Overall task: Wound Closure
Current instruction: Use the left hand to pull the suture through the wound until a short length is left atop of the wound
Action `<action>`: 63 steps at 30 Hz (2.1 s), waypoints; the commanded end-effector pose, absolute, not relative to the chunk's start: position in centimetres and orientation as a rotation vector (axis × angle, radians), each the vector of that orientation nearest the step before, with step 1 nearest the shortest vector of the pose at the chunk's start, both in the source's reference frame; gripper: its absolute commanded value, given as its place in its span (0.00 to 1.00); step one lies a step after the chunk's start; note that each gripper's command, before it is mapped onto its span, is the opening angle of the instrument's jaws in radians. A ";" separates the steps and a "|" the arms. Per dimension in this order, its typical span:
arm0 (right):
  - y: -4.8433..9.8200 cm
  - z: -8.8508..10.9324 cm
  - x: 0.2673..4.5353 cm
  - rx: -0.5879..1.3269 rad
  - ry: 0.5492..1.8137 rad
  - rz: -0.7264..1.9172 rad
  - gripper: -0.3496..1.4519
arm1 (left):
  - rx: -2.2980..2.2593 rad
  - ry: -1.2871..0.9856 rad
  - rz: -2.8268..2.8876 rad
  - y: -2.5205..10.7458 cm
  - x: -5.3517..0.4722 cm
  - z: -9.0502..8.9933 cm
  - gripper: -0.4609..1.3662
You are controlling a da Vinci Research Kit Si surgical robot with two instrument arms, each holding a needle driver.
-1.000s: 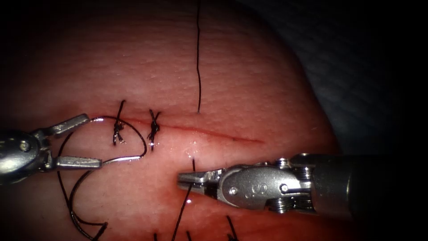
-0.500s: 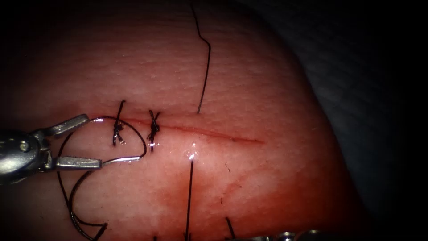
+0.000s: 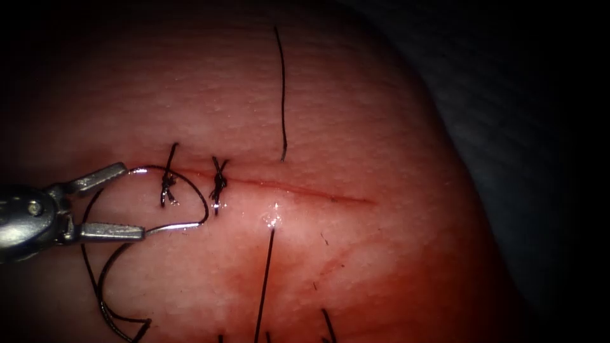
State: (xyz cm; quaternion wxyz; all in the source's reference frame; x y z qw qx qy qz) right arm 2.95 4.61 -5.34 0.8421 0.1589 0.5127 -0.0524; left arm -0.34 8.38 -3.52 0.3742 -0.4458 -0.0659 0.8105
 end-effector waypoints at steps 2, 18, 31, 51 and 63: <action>4.7 -5.4 2.96 0.328 1.093 -0.099 0.00 | -1.142 -0.171 2.075 8.4 -0.35 -3.5 0.54; 5.9 -5.0 2.28 -0.005 1.052 0.076 0.94 | -1.140 -0.174 2.077 8.4 -0.35 -3.5 0.53; 6.7 -4.0 2.05 -0.096 1.072 0.141 0.88 | -1.141 -0.174 2.078 8.4 -0.34 -3.5 0.54; 7.0 -3.2 2.55 -0.149 1.047 0.163 0.94 | -1.139 -0.178 2.073 8.4 -0.33 -3.5 0.53; 7.0 -3.1 2.81 -0.069 1.060 0.110 0.49 | -1.140 -0.179 2.074 8.4 -0.32 -3.5 0.54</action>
